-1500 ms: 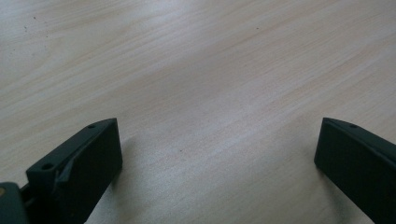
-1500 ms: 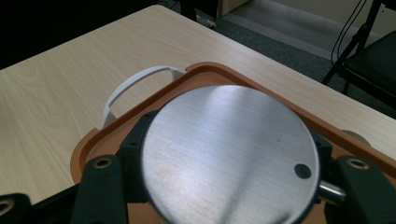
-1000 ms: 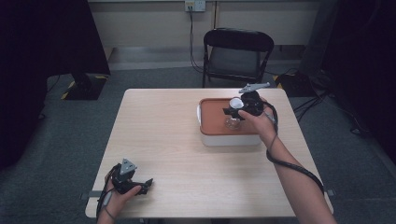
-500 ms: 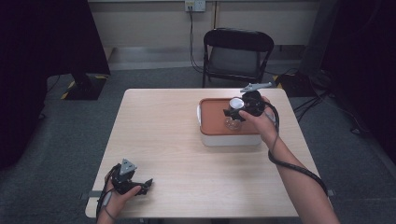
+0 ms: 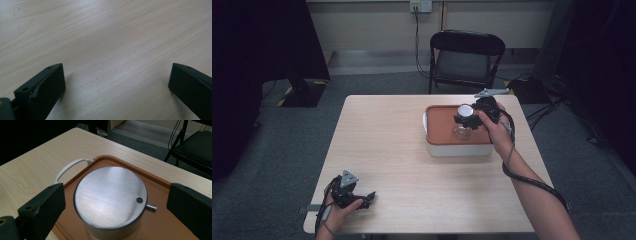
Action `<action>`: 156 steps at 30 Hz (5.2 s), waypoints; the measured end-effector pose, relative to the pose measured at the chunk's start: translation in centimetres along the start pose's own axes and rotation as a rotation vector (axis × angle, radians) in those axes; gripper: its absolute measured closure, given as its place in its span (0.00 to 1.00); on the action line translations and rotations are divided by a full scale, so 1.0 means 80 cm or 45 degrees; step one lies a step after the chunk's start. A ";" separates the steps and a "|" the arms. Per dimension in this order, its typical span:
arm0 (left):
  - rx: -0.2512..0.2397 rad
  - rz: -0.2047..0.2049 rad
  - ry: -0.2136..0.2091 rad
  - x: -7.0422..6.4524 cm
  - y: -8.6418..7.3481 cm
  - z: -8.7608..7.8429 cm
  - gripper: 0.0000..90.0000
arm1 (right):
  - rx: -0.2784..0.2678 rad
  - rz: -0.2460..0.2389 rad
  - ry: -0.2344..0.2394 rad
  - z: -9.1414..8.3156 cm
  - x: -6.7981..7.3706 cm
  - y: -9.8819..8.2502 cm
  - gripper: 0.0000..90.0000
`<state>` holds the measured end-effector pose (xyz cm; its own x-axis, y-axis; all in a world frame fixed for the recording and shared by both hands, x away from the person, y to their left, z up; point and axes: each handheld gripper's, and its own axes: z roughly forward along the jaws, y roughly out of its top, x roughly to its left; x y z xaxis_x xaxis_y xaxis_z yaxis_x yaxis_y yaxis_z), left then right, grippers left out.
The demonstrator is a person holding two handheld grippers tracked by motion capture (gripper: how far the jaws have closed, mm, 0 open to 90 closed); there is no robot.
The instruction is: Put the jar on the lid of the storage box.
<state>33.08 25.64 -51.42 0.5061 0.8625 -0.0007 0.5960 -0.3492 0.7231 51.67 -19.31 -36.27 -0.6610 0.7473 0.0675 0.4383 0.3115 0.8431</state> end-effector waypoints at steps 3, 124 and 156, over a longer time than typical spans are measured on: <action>0.000 -0.001 0.000 0.000 0.000 0.000 0.01 | -0.009 -0.007 -0.018 -0.005 0.001 0.000 0.01; 0.001 0.000 0.002 0.000 -0.001 -0.001 0.01 | -0.035 0.003 0.085 -0.058 0.023 -0.094 0.02; 0.001 0.000 0.003 0.000 -0.001 -0.001 0.01 | -0.023 -0.003 0.120 -0.063 0.030 -0.125 0.02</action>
<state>32.97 25.70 -51.42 0.5046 0.8634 0.0011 0.5965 -0.3496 0.7225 42.62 -23.56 -41.82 -0.7169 0.6877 0.1146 0.4262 0.3022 0.8527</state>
